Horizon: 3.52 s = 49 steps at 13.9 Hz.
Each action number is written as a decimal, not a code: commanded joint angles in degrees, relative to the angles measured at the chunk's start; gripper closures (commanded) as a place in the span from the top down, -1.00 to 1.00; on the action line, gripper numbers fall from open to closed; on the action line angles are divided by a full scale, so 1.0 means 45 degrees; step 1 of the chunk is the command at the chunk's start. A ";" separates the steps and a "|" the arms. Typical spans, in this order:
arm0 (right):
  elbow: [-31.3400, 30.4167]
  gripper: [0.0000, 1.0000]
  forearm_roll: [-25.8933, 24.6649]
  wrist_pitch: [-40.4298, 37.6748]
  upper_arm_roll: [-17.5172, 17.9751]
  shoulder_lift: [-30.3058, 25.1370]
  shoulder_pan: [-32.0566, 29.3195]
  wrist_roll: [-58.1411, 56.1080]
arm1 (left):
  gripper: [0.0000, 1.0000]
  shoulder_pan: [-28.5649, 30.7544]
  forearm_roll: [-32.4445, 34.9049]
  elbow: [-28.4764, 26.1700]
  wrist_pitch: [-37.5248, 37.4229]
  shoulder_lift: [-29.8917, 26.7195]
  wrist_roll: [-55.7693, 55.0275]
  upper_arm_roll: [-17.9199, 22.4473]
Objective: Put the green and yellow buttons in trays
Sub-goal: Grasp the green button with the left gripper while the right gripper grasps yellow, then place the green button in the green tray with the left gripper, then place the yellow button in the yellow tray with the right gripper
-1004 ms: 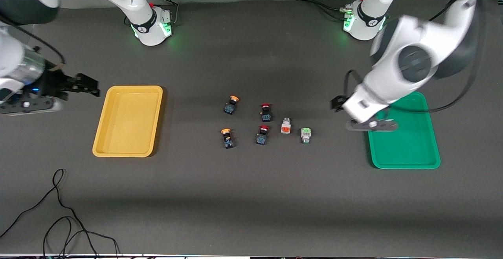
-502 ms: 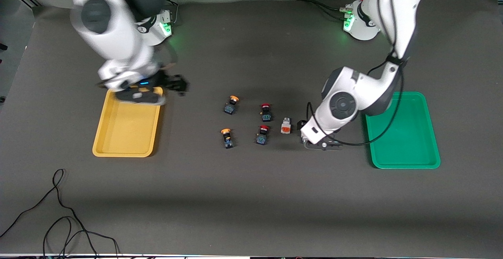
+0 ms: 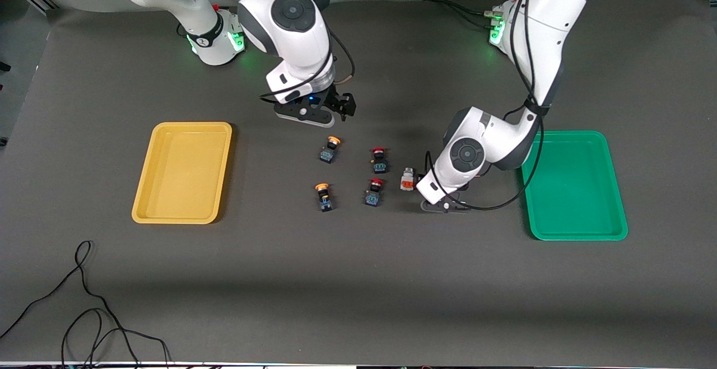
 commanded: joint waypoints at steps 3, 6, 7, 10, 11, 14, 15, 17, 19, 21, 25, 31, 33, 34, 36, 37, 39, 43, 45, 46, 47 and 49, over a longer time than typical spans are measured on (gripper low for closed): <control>-0.2957 1.00 -0.0075 0.3922 -0.0199 0.0199 0.0061 0.0048 | -1.00 -0.0149 0.0178 -0.0229 -0.0003 -0.0323 -0.0350 0.0250; -0.3394 1.00 -0.0075 0.5455 -0.0199 0.1349 0.0062 0.0087 | -1.00 -0.0071 0.0158 0.0004 -0.1595 -0.1393 -0.0605 0.0308; -0.3393 1.00 -0.0075 0.5844 -0.0218 0.1721 0.0062 0.0087 | -1.00 0.0239 0.0177 0.0180 -0.2823 -0.2113 -0.0411 0.0348; -0.3335 1.00 -0.0075 0.6958 -0.0374 0.2776 0.0022 0.0145 | -1.00 0.1138 0.0081 0.1115 -0.7060 -0.4010 0.0700 0.0348; -0.3315 1.00 -0.0056 0.7251 -0.0394 0.3069 0.0023 0.0165 | -1.00 0.1624 0.0080 0.1351 -0.8079 -0.4518 0.0859 0.0329; -0.3141 1.00 -0.0055 0.7801 -0.0472 0.3735 -0.0036 0.0184 | -1.00 0.2776 0.0177 0.1412 -0.9609 -0.5828 0.2629 0.0464; -0.3101 0.96 -0.0055 0.7801 -0.0472 0.3794 -0.0017 0.0185 | -1.00 0.3593 0.0178 0.1431 -0.9883 -0.6044 0.3837 0.0484; -0.3042 0.24 -0.0055 0.7801 -0.0453 0.3873 0.0023 0.0185 | -1.00 0.5253 0.0372 0.1334 -0.9848 -0.6164 0.6200 0.0485; -0.2983 -0.20 -0.0055 0.7801 -0.0453 0.3893 0.0042 0.0165 | -1.00 0.6429 0.0607 0.1159 -0.9187 -0.5717 0.7904 0.0485; -0.2963 -0.27 -0.0075 0.7801 -0.0472 0.3931 0.0061 0.0146 | -1.00 0.6765 0.0995 0.0381 -0.7901 -0.5559 0.8456 0.0485; -0.2458 -0.29 -0.0056 0.7025 -0.0434 0.3466 0.0042 -0.0049 | -1.00 0.7389 0.1330 -0.1297 -0.4797 -0.4739 0.8731 0.0485; 0.1466 -0.29 0.0081 -0.0238 -0.0880 0.2137 -0.0717 -0.2754 | -1.00 0.8910 0.1330 -0.2220 -0.1531 -0.3217 1.0874 0.0485; 0.1529 -0.29 0.0120 -0.1024 -0.1543 0.1435 -0.1361 -0.5369 | -1.00 0.9265 0.1330 -0.2221 -0.0827 -0.2593 1.1290 0.0485; 0.1490 -0.29 0.0120 -0.1414 -0.1953 0.1064 -0.1674 -0.6696 | -1.00 0.9420 0.1291 -0.2202 -0.0553 -0.2261 1.1290 0.0485; 0.1160 -0.29 0.0120 -0.1768 -0.3122 0.0458 -0.1988 -0.9119 | -1.00 0.9577 0.1096 -0.2221 -0.0239 -0.1751 1.1038 0.0485; 0.0868 -0.29 0.0159 -0.1731 -0.3979 0.0204 -0.2008 -1.0582 | -1.00 0.9675 0.1076 -0.2221 -0.0276 -0.1672 1.0824 0.0465; 0.0320 -0.29 0.1226 -0.1594 -0.6300 0.0142 -0.2009 -1.4074 | -1.00 0.9618 0.1076 -0.2221 -0.0491 -0.1691 0.9617 0.0446; -0.1840 -0.29 0.1976 0.0505 -0.9394 0.0455 -0.2009 -1.8346 | -1.00 0.9520 0.0998 -0.2124 -0.0880 -0.1691 0.9007 0.0426; -0.3794 -0.29 0.2208 0.3061 -0.9574 0.0552 -0.2338 -1.9109 | -1.00 0.9500 0.0998 -0.2123 -0.0941 -0.1711 0.8986 0.0407; -0.4635 -0.29 0.2771 0.4312 -0.9574 0.0843 -0.2457 -1.9460 | -1.00 0.9481 0.0998 -0.2104 -0.0941 -0.1710 0.9005 0.0407; -0.4972 -0.29 0.3511 0.5098 -0.9555 0.1464 -0.2458 -2.0102 | -0.05 0.9461 0.1037 -0.2026 -0.0999 -0.1710 0.9179 0.0407; -0.4878 -0.29 0.5656 0.5456 -0.9554 0.2909 -0.2477 -2.1818 | 1.00 0.9383 0.1037 -0.1812 -0.1717 -0.2079 0.9182 0.0290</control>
